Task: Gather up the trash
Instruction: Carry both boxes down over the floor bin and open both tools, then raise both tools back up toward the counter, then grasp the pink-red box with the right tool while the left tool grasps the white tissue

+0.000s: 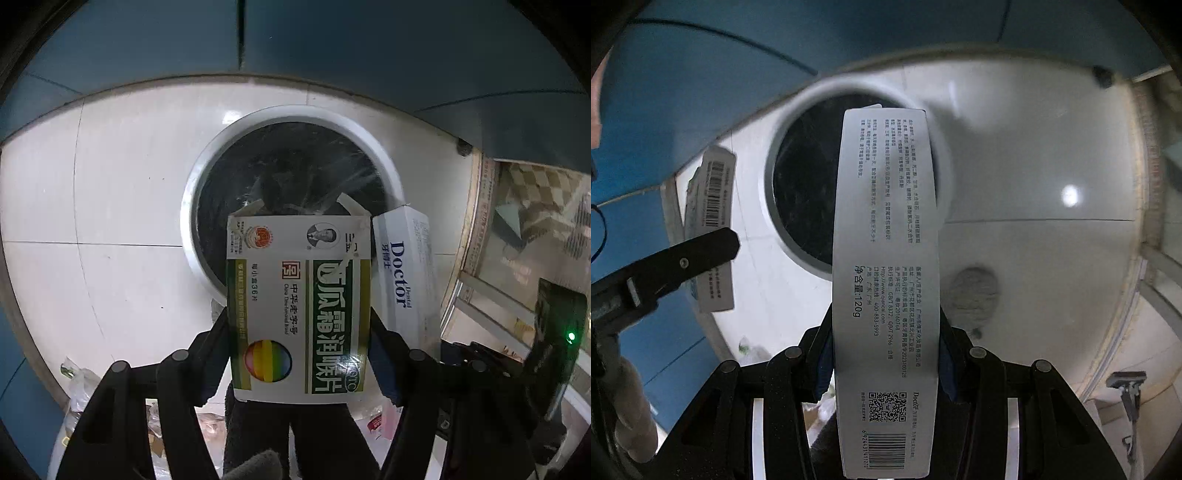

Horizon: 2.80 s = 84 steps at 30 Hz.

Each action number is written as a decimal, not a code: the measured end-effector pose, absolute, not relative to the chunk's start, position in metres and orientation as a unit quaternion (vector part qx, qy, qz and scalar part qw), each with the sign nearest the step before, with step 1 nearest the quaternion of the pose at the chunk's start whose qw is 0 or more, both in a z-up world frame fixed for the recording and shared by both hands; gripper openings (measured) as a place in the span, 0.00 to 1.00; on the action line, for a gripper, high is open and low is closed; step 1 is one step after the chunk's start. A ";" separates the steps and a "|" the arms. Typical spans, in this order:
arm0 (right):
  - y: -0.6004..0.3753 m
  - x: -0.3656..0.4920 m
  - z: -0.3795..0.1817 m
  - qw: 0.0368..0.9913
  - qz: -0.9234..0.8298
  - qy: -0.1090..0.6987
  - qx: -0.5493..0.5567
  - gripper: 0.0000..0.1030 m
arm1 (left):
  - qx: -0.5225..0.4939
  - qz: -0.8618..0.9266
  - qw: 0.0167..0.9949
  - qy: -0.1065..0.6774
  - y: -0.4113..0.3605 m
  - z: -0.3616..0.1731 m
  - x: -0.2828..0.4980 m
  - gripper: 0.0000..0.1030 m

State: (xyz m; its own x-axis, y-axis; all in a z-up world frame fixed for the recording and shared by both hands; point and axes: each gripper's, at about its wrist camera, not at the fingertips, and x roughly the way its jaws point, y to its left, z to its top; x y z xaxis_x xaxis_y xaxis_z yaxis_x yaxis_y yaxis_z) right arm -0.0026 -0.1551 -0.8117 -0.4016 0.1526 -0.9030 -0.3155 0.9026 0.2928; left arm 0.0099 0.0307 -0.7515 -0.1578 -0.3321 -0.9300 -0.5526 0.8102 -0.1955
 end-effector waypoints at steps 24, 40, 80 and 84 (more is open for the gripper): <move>-0.159 0.001 -0.697 0.661 0.152 0.723 -0.127 1.00 | -0.182 0.201 0.663 0.697 0.032 -0.616 -0.061 0.96; -0.184 -0.046 -0.442 0.712 0.166 0.669 -0.131 1.00 | -0.185 0.170 0.705 0.664 0.010 -0.424 -0.108 0.96; -0.149 0.545 -0.290 0.725 0.159 0.584 -0.329 1.00 | -0.056 0.343 0.754 0.557 0.048 -0.252 0.387 1.00; -0.147 0.571 -0.314 0.714 0.169 0.593 -0.332 0.98 | -0.068 0.349 0.737 0.574 0.062 -0.264 0.390 1.00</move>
